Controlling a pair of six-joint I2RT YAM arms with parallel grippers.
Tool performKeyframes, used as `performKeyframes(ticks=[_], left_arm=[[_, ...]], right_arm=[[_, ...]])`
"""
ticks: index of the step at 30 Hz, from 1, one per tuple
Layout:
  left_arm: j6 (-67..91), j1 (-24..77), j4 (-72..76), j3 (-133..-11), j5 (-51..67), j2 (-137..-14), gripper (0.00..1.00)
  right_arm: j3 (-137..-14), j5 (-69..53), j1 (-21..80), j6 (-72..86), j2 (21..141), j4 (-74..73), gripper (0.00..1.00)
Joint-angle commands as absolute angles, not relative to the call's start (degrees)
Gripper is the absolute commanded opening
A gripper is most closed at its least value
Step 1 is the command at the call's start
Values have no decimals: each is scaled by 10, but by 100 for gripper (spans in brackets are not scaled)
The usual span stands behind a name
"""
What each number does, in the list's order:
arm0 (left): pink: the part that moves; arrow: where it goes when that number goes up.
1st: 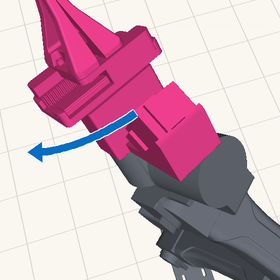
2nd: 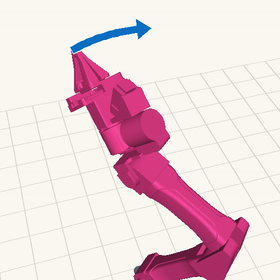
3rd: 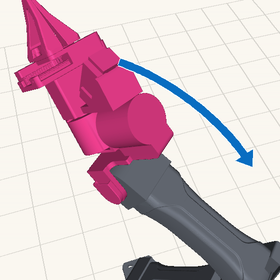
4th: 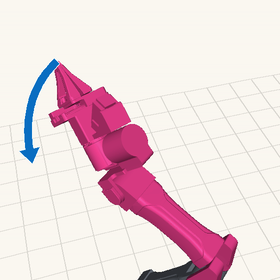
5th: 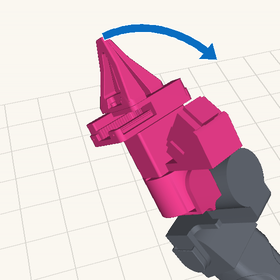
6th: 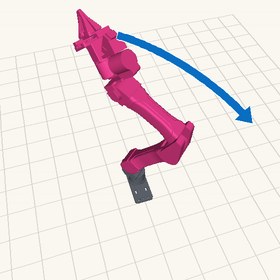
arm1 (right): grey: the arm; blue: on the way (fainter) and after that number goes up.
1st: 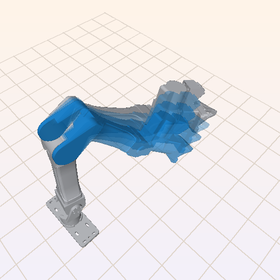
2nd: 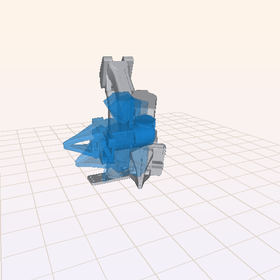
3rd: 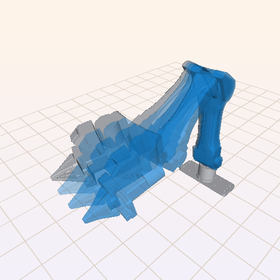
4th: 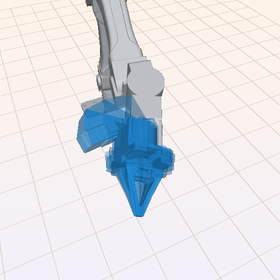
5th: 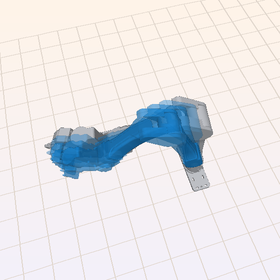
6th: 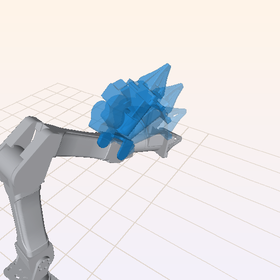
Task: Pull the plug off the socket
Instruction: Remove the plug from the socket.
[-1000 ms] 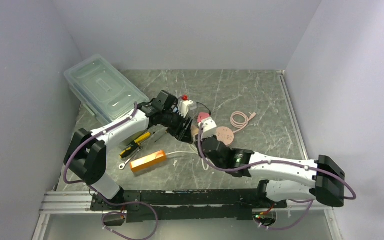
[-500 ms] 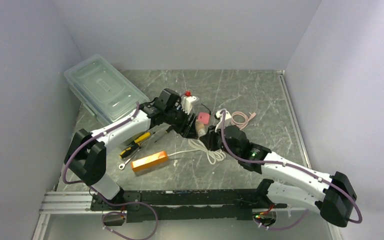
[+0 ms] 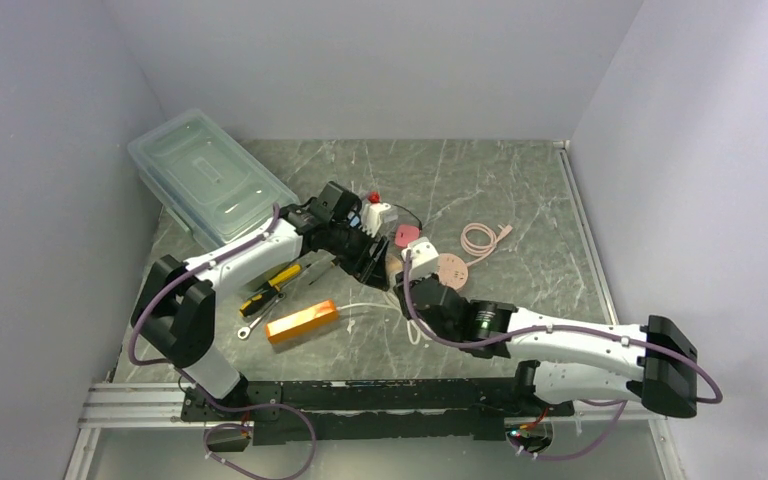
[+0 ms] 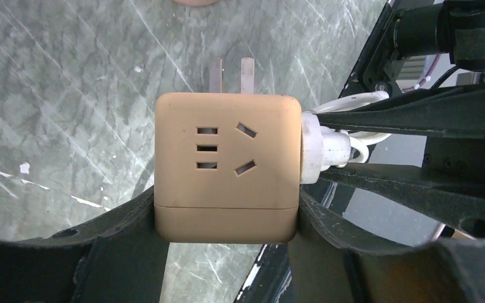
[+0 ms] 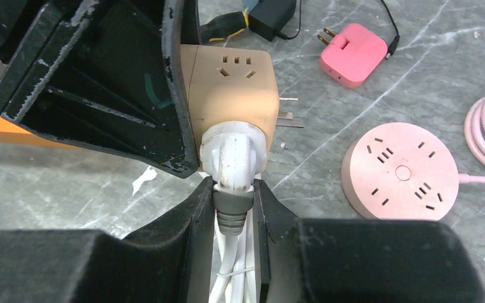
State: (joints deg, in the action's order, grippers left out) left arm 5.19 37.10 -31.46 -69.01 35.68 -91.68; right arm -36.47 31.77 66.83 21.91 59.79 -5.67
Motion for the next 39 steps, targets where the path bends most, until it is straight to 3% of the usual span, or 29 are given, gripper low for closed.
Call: performKeyframes(ticks=[1, 4, 10, 16, 22, 27, 35, 39], left_arm=[[40, 310, -315, -702, 200, -939, 0], [36, 311, -319, -701, 185, -942, 0], [27, 313, -333, -707, 136, -948, 0], [29, 314, -329, -706, 147, -943, 0], [32, 304, -331, -716, 143, -953, 0], [26, 303, -322, -711, 148, -944, 0], [11, 322, -332, -712, 104, -944, 0], [16, 325, -331, -712, 126, -940, 0]], right_arm=[[-420, 409, 712, 216, 609, -104, 0], [-414, 360, 683, 214, 588, -86, 0], [-410, 130, 520, 226, 531, -93, 0], [-413, 134, 528, 209, 559, -92, 0], [-457, 300, 661, 207, 614, -127, 0], [-485, 333, 681, 224, 660, -179, 0], [-456, 80, 483, 215, 573, -137, 0], [-475, 50, 472, 194, 588, -150, 0]])
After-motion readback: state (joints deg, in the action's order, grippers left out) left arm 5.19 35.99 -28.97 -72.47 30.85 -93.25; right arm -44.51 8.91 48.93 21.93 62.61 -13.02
